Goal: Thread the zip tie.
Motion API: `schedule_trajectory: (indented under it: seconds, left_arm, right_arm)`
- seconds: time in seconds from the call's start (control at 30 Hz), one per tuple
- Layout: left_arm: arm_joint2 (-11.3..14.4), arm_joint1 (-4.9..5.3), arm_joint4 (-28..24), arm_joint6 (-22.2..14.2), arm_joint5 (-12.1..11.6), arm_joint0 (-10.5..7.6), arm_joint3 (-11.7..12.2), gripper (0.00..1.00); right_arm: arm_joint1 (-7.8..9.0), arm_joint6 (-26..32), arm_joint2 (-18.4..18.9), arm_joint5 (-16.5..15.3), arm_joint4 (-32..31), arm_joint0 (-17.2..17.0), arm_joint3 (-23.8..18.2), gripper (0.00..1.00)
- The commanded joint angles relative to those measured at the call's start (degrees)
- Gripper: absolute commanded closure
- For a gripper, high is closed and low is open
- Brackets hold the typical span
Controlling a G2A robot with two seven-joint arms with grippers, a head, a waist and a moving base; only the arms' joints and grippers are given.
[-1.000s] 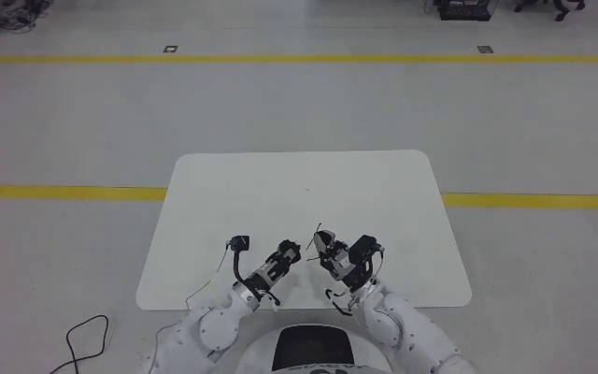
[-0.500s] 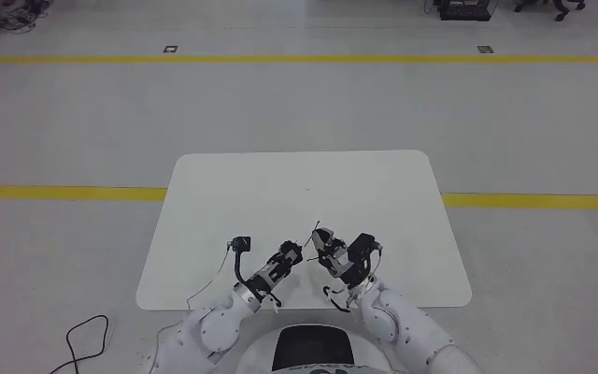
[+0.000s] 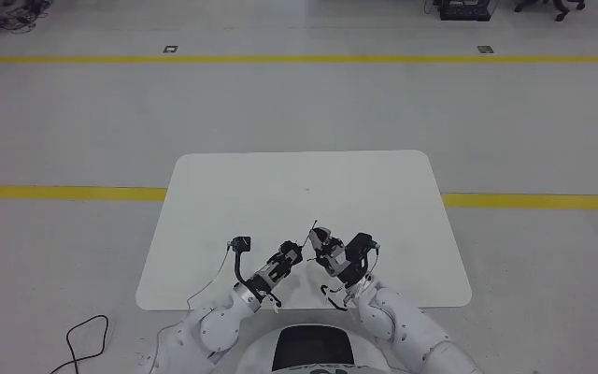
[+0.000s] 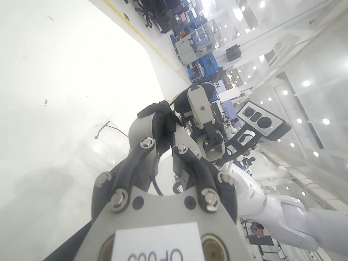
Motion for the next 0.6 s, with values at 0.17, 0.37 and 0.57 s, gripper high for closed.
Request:
schedule_trajectory:
  seconds: [0.17,0.37,0.57]
  left_arm:
    - [0.00,0.00,0.00,0.00,0.00,0.00,0.00,1.00]
    - [0.00,0.00,0.00,0.00,0.00,0.00,0.00,1.00]
    - [0.00,0.00,0.00,0.00,0.00,0.00,0.00,1.00]
  right_arm:
    - [-0.12,-0.24,0.27,0.00,-0.64,-0.29,-0.32,1.00]
    - [-0.18,-0.27,0.52,0.00,-0.98,-0.63,-0.59,1.00]
    - [-0.08,-0.96,1.12,0.00,-1.27,-1.35,-1.23,1.00]
